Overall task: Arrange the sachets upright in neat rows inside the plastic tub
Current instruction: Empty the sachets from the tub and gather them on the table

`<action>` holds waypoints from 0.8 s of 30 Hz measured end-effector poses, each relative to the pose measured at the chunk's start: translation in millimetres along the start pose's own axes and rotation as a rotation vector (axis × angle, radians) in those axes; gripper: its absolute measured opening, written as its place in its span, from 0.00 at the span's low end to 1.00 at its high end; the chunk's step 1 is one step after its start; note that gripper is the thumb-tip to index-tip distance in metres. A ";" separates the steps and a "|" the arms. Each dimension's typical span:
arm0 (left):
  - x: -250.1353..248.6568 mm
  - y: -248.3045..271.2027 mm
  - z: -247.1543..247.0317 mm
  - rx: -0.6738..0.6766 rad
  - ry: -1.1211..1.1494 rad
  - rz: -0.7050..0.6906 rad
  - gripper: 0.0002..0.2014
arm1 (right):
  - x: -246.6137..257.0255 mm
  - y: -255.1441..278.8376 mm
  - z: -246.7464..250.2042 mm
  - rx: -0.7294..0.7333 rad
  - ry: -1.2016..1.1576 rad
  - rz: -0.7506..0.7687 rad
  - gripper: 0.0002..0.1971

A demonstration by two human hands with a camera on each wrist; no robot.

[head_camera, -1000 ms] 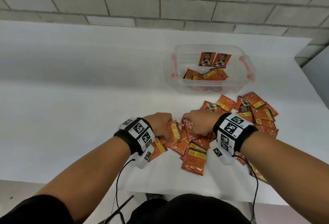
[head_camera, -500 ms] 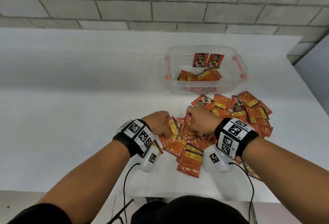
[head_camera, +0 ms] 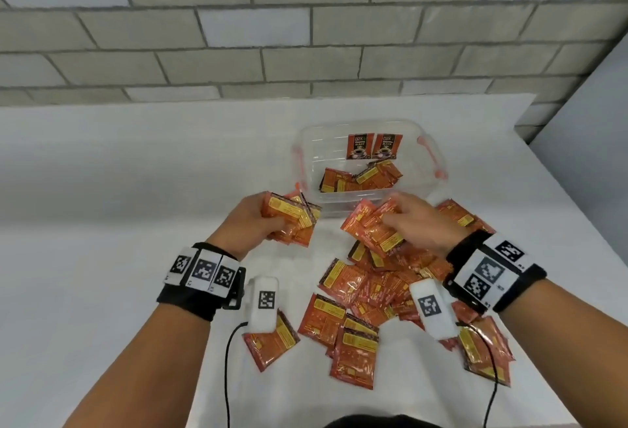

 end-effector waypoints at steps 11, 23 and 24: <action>-65.7 -106.0 -71.5 -0.057 -0.307 -0.024 0.11 | -0.1 -111.9 43.0 -0.330 -0.002 -0.162 0.10; -28.7 -149.8 -108.8 -0.075 -0.907 0.149 0.27 | -5.1 -159.9 36.8 -0.262 0.365 -0.267 0.13; -30.3 -149.3 -108.2 -0.071 -0.896 0.144 0.29 | -7.5 -161.8 36.3 -0.247 0.361 -0.260 0.14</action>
Point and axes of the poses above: each hand's wrist, its own y-axis away from the middle knuckle, its own z-axis out of the back of the hand, x = y × z, the point moved 2 cm from there along -y, towards the middle knuckle, and after that the axes turned 9 degrees about y, right-handed, at the moved point
